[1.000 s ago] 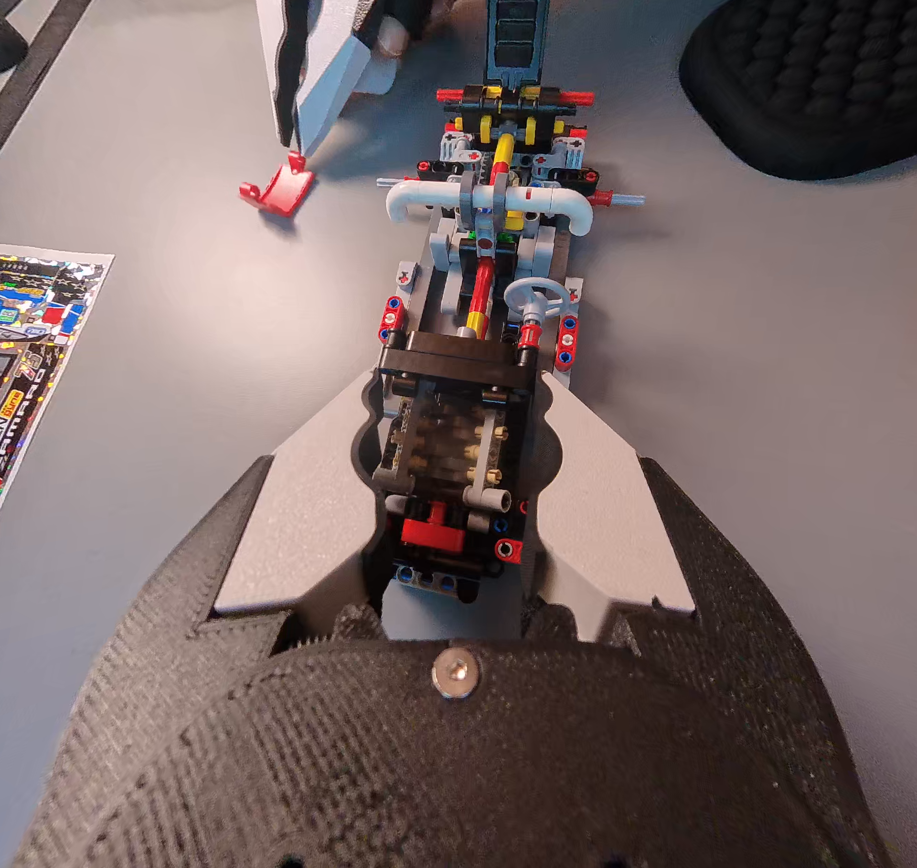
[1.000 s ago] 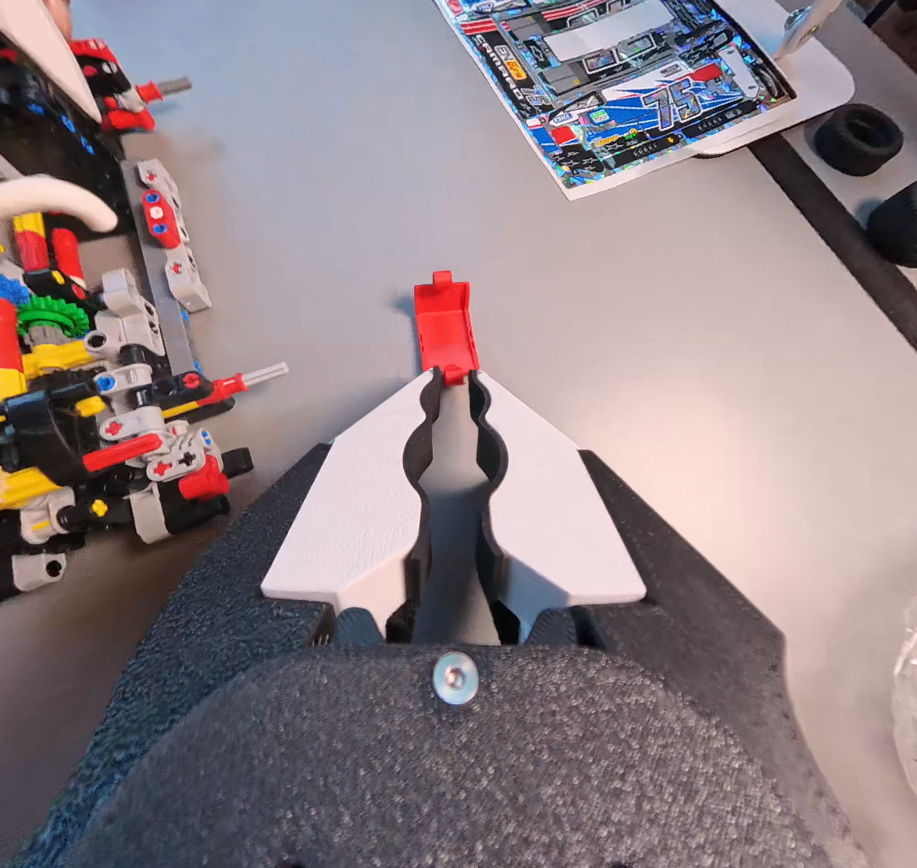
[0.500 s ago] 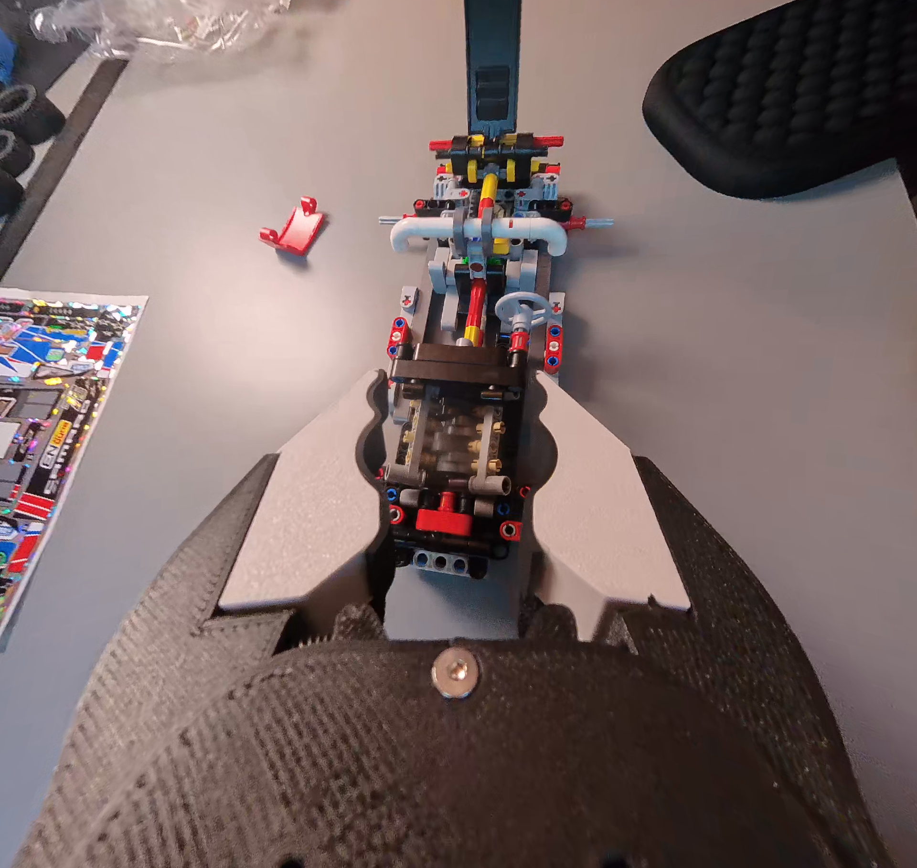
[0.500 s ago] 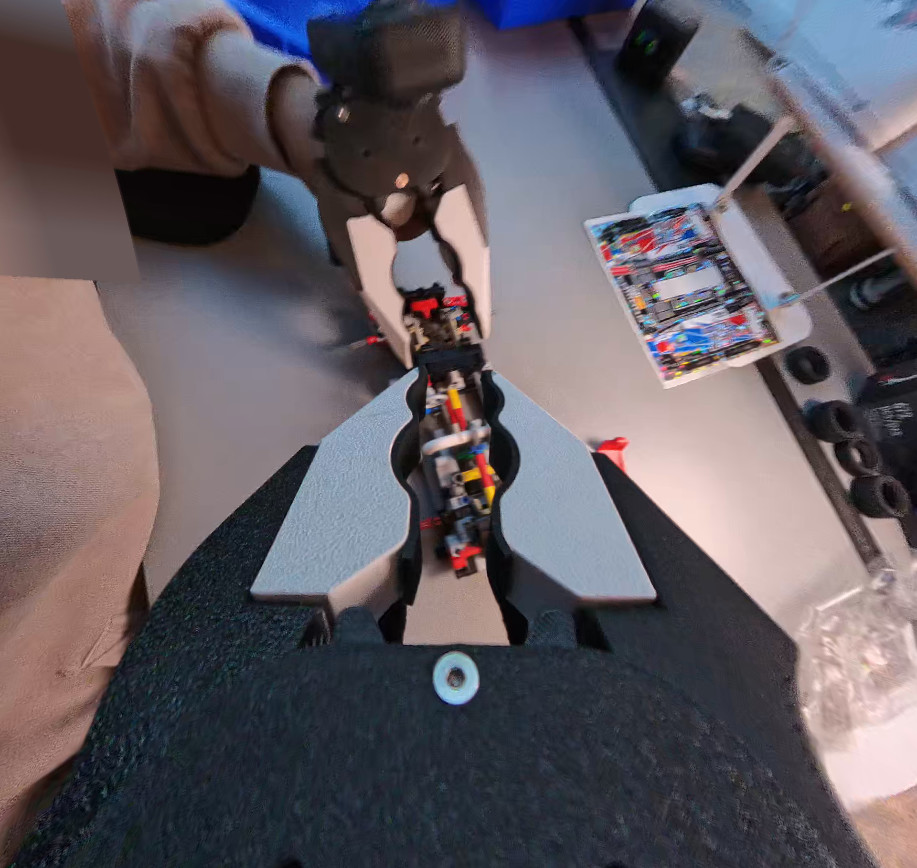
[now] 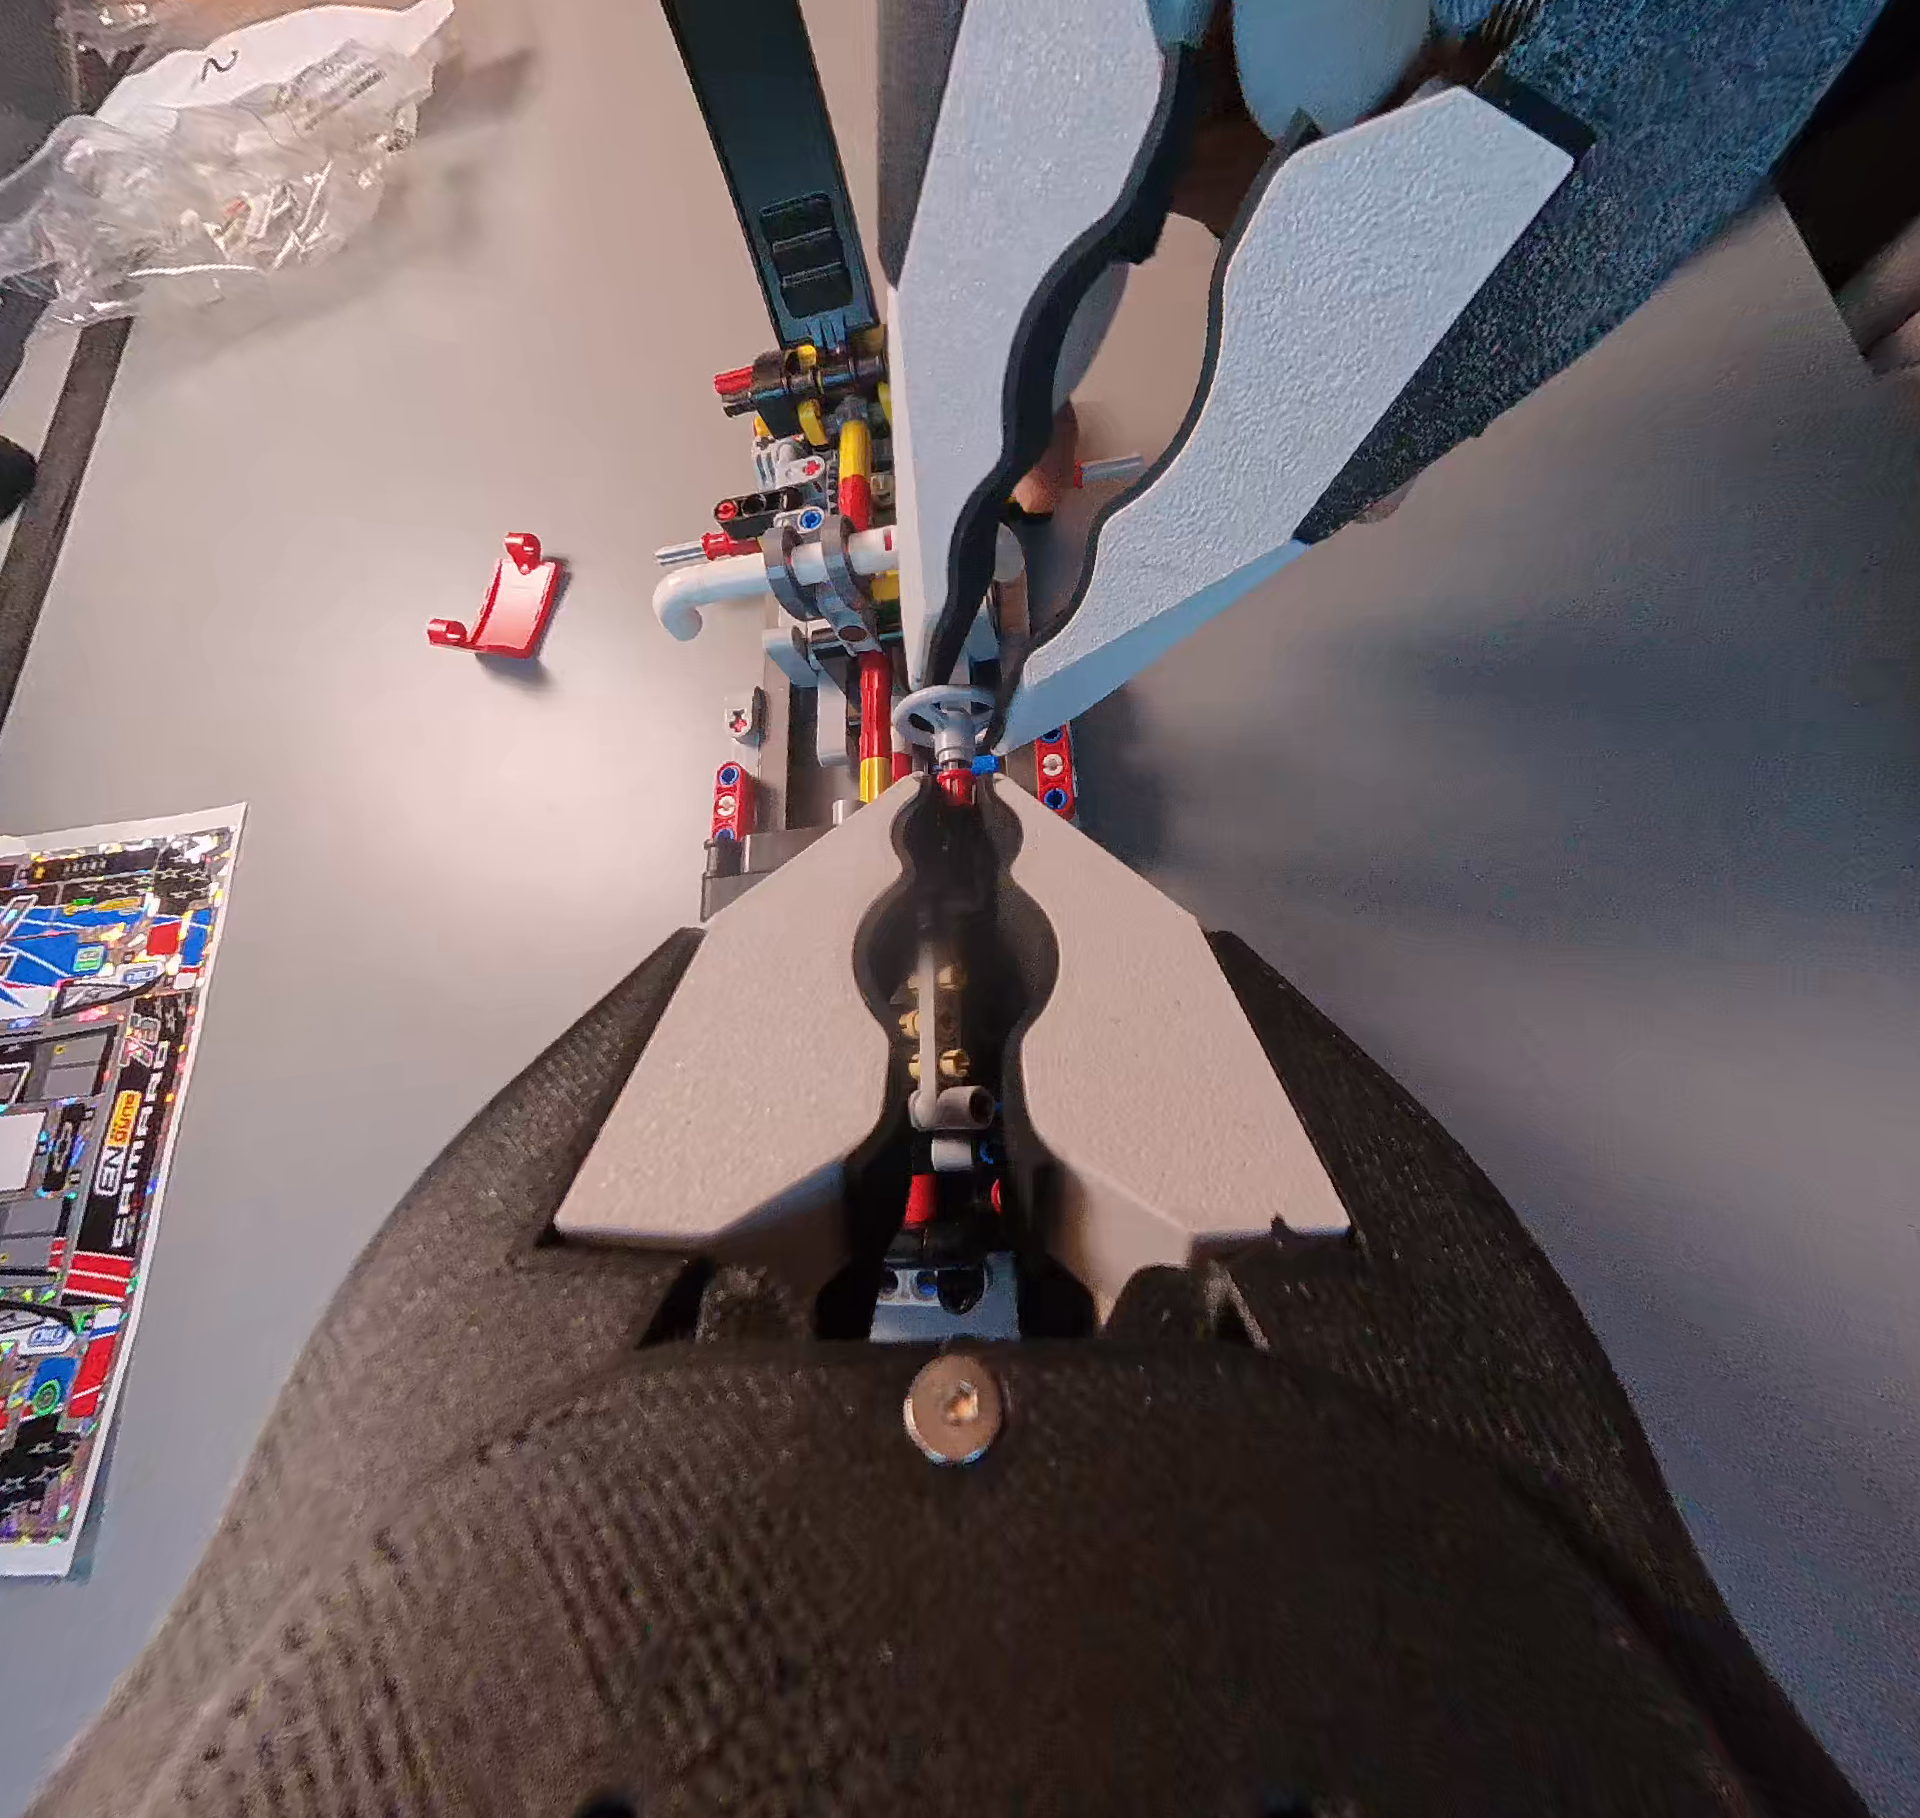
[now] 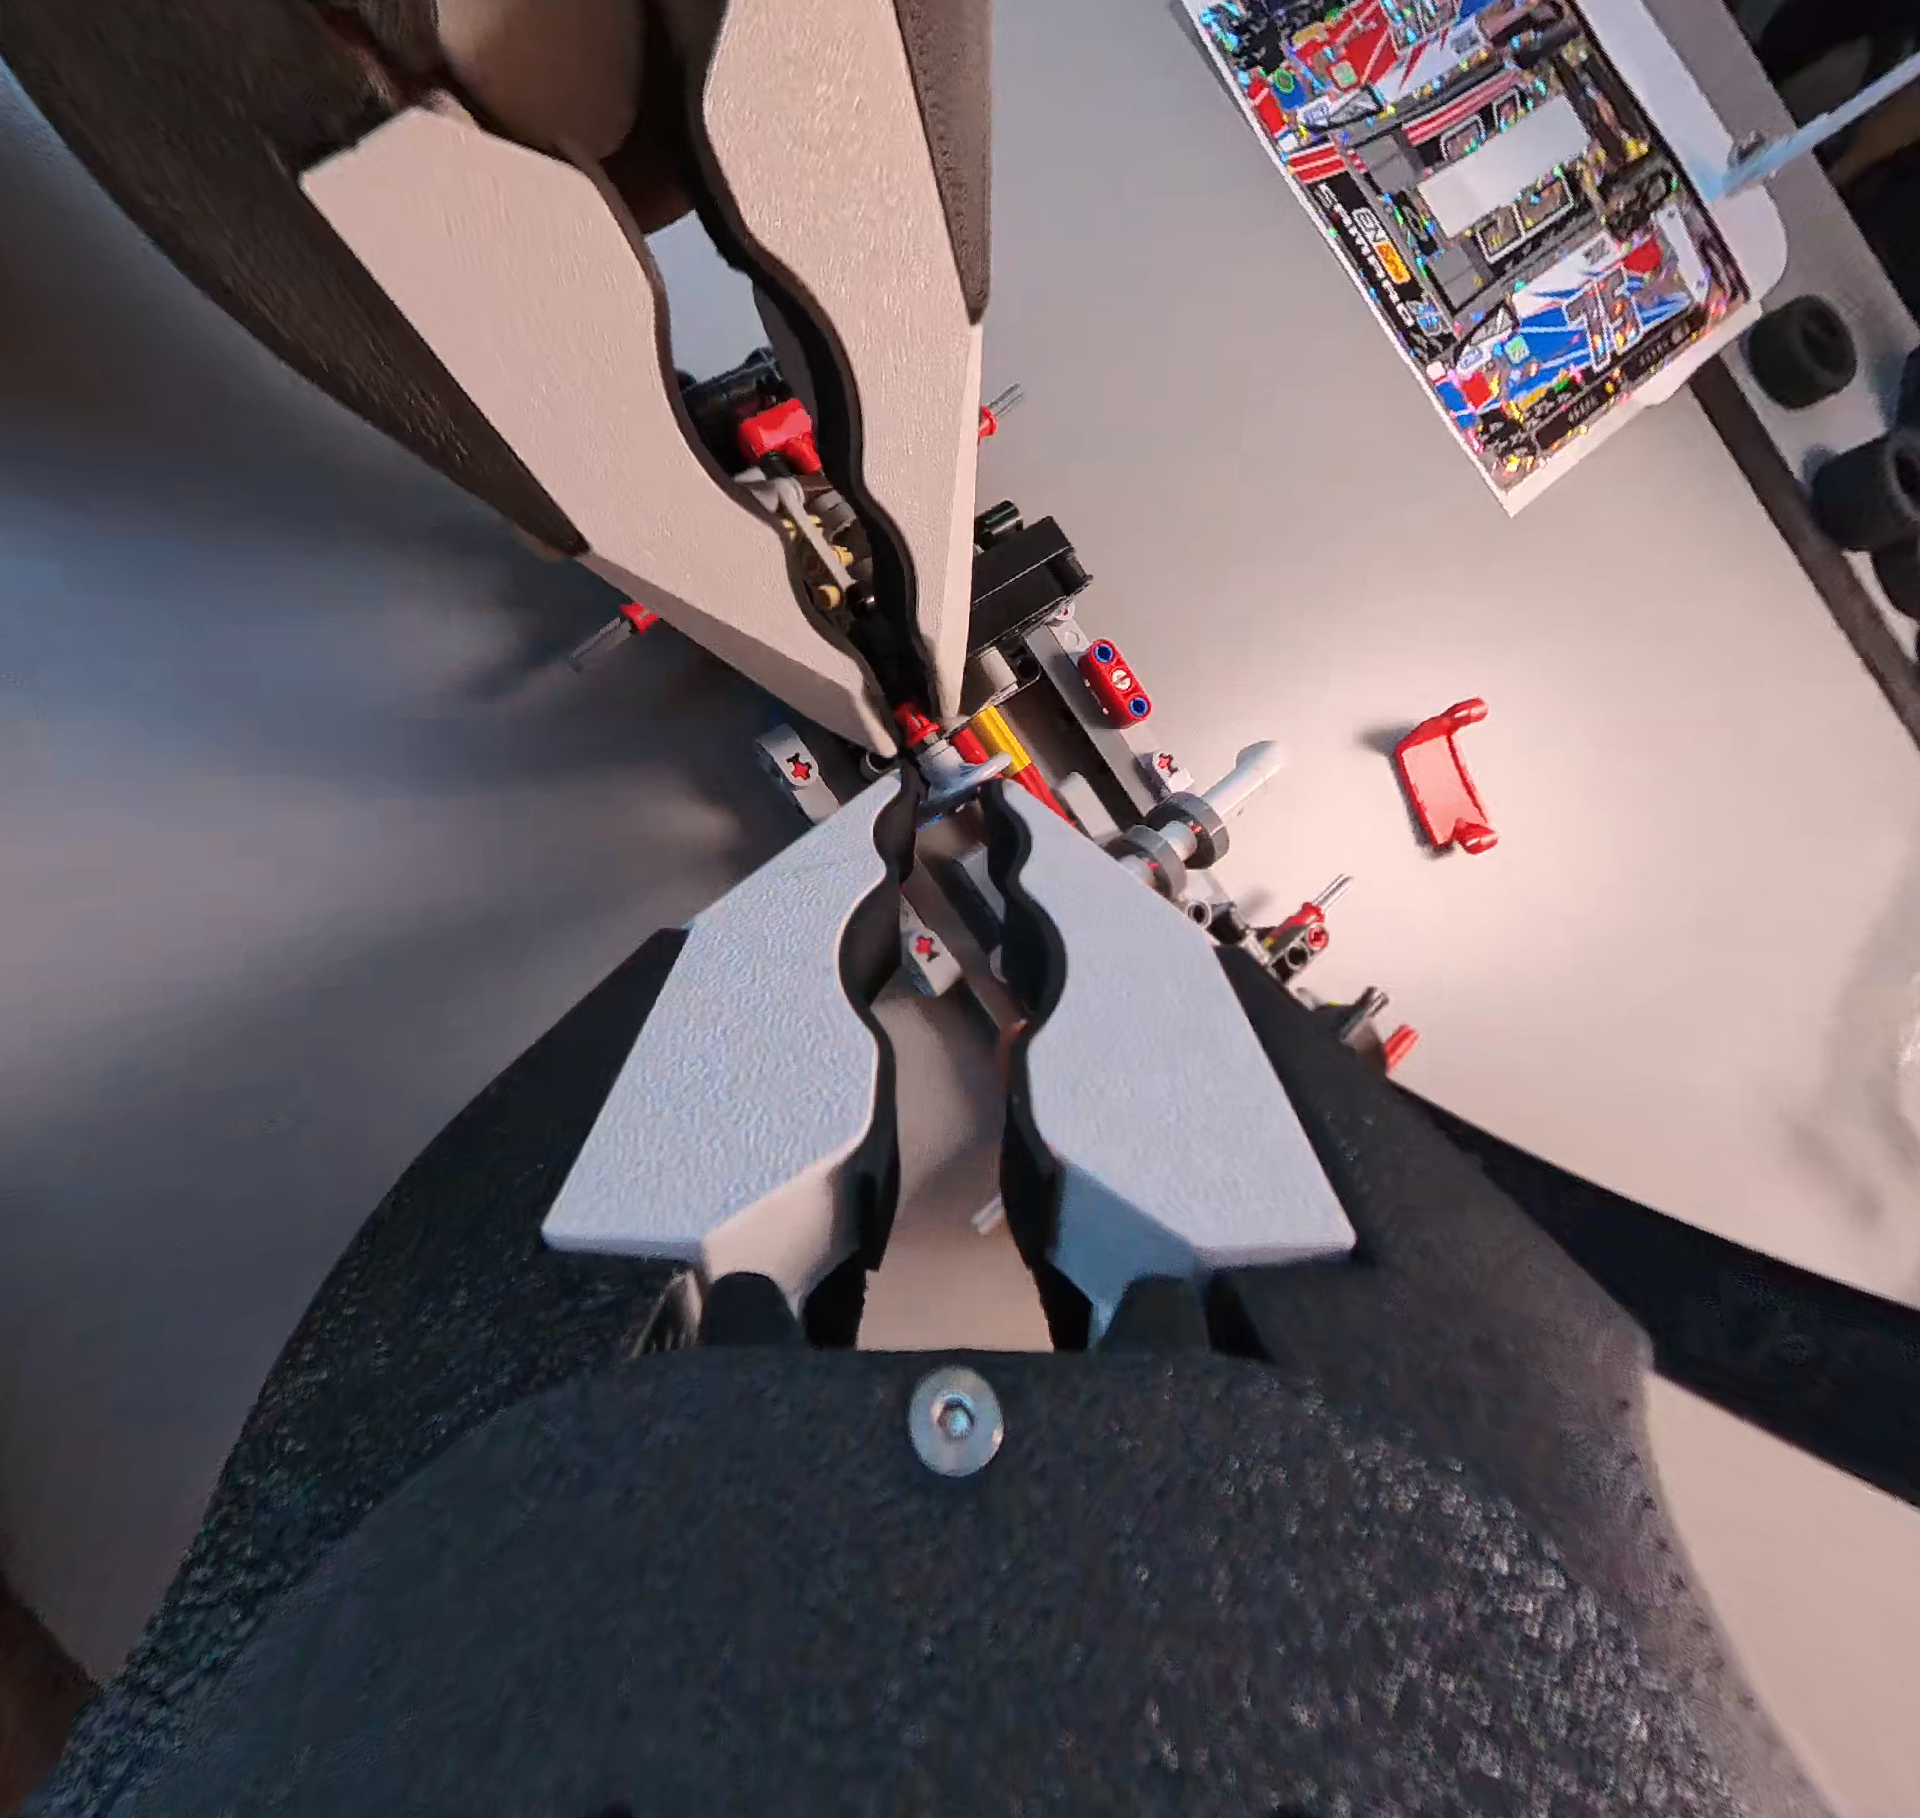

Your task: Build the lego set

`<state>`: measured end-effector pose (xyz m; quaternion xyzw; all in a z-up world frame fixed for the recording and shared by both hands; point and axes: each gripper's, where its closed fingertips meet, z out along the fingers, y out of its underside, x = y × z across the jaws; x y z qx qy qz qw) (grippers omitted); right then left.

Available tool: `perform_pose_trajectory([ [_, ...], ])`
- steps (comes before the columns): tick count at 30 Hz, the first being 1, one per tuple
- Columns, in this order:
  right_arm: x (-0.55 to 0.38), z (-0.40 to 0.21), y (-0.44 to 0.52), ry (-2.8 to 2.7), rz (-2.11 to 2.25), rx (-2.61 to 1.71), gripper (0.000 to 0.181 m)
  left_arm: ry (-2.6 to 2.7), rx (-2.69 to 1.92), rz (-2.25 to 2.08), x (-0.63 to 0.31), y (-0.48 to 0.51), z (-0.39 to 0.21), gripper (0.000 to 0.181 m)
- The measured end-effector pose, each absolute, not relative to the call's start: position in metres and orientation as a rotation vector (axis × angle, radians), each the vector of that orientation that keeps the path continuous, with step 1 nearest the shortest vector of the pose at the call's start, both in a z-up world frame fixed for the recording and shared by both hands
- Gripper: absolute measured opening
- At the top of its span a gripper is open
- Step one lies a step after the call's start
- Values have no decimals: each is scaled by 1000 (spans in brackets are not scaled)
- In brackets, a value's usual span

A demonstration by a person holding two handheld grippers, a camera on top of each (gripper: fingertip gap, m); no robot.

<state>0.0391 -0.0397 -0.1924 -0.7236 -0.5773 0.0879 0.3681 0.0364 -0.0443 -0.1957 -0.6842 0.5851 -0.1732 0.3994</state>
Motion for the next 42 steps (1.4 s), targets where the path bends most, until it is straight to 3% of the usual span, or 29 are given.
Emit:
perform_pose_trajectory([
  [13,43,-191,-29,-993,330,-1930,0,1340,-1843,-381,40,-35,-197,5],
  [18,63,-190,-11,-850,145,-1892,0,1236,-1926,-361,39,-29,-197,4],
  [20,57,-194,-18,-793,292,-1945,0,1214,-1939,-378,38,-28,-197,4],
  [29,55,-156,-31,-836,407,-1768,0,1216,-1893,-429,39,-27,-196,5],
  [34,127,-142,-11,-936,428,-1820,0,1279,-1858,-475,32,-29,-196,5],
  [37,184,-168,24,-947,399,-1962,0,1306,-1838,-539,30,-31,-196,5],
  [42,200,-213,71,-976,500,-2129,0,1315,-1836,-592,30,-31,-195,5],
])
